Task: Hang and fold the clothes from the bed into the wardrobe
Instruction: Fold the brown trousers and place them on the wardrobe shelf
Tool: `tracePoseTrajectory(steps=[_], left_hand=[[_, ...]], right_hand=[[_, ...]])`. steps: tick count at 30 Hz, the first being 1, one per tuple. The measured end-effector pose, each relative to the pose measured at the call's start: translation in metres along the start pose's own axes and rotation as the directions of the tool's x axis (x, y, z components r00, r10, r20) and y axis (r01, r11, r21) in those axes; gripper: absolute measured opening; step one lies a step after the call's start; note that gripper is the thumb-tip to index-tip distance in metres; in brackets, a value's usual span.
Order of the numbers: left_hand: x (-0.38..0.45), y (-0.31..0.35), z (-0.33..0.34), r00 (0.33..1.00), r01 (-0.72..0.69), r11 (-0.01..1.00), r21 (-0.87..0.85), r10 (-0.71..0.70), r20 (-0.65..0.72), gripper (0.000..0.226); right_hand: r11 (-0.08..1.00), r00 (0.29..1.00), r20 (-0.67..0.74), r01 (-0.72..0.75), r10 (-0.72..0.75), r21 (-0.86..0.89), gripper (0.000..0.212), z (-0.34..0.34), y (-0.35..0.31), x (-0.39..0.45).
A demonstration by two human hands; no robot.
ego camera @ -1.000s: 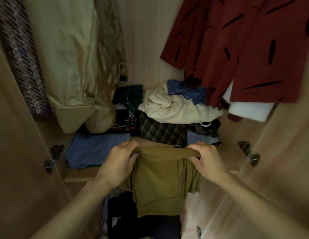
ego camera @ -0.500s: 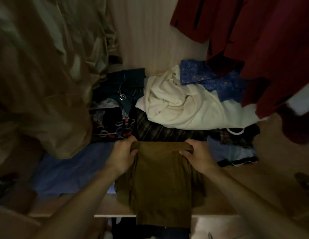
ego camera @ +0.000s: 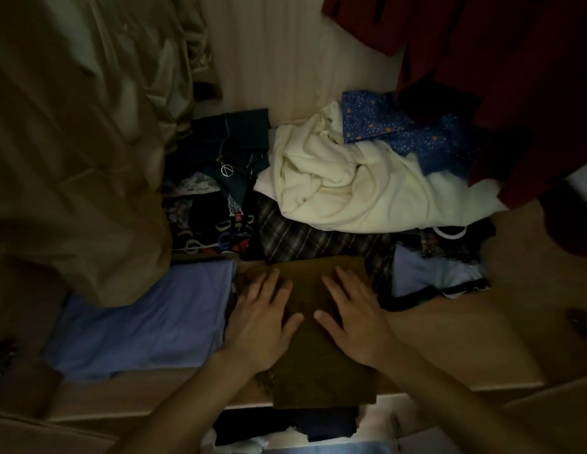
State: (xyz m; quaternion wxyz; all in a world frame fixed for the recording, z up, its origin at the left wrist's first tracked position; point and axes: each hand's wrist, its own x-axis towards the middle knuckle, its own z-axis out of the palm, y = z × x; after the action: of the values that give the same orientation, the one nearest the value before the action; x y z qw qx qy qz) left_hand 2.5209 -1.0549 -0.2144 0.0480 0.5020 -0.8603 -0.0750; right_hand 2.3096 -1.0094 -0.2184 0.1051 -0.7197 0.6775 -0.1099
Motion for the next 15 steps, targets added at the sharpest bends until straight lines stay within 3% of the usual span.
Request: tracePoseTrajectory(steps=[3,9,15], left_hand=[[-0.002,-0.002,0.021,0.996,-0.014,0.998,0.061,0.009,0.09,0.077],[0.024,-0.011,0.027,0.984,-0.029,0.995,0.091,0.013,0.177,0.074],[0.023,-0.007,0.015,0.981,-0.037,0.994,0.101,0.016,0.196,0.073]], right_hand=[[0.998,0.997,0.058,-0.04,0.043,-0.051,0.088,0.024,0.006,-0.007],[0.991,0.992,0.1,-0.072,0.083,-0.113,0.078,0.028,0.011,0.008],[0.995,0.994,0.061,-0.097,0.096,0.013,0.068,0.016,0.002,0.001]])
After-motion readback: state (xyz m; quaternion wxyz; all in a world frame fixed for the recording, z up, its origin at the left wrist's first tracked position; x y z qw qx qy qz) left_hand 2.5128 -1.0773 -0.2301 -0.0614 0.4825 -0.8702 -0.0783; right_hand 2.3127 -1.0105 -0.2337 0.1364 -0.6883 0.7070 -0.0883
